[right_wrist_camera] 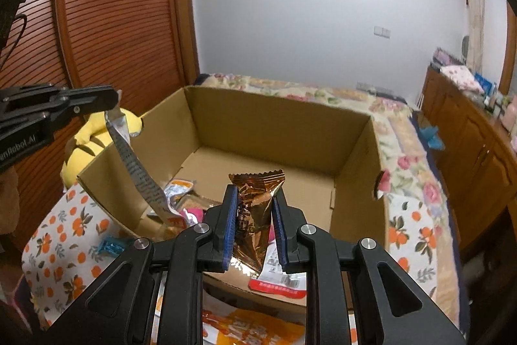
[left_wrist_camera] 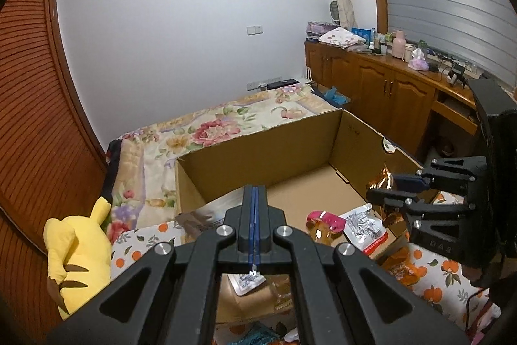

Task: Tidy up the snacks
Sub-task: 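Open both tools to drop the candy and pouch into the box, then move both open tools back toward the snacks beside the box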

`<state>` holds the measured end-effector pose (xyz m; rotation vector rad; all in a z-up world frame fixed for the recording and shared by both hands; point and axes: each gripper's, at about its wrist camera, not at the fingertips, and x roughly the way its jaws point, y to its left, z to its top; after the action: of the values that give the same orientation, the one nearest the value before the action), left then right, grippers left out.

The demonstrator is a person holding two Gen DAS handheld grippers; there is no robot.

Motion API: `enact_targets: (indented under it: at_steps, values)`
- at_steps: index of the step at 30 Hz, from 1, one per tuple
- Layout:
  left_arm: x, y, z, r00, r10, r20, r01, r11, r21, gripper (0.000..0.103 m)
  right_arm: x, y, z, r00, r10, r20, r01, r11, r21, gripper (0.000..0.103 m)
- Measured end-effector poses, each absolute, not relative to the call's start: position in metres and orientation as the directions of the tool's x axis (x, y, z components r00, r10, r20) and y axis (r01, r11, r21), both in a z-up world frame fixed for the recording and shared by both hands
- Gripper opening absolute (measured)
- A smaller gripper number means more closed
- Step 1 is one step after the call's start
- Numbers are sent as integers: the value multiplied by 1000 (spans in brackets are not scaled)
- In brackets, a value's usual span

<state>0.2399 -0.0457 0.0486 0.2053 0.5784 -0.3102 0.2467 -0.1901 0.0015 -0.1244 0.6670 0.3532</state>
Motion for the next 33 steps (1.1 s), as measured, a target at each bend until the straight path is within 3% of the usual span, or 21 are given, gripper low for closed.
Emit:
enact_targets:
  at_steps: [11, 21, 30, 33]
  values:
    - [254, -59, 43, 782, -260, -567, 360, 930, 69, 0, 257, -181, -11, 709, 292, -642, -369, 929, 14, 20]
    - [258, -55, 30, 765, -267, -586, 350, 936, 30, 7, 257, -189, -16, 705, 309, -638, -363, 930, 50, 31]
    - [228, -47, 31, 757, -318, -570, 378, 926, -15, 26, 227, -198, -8, 724, 326, -608, -378, 925, 45, 34]
    - [217, -45, 31, 755, -334, -564, 391, 920, -22, 38, 211, -204, -2, 736, 332, -591, -386, 922, 37, 36]
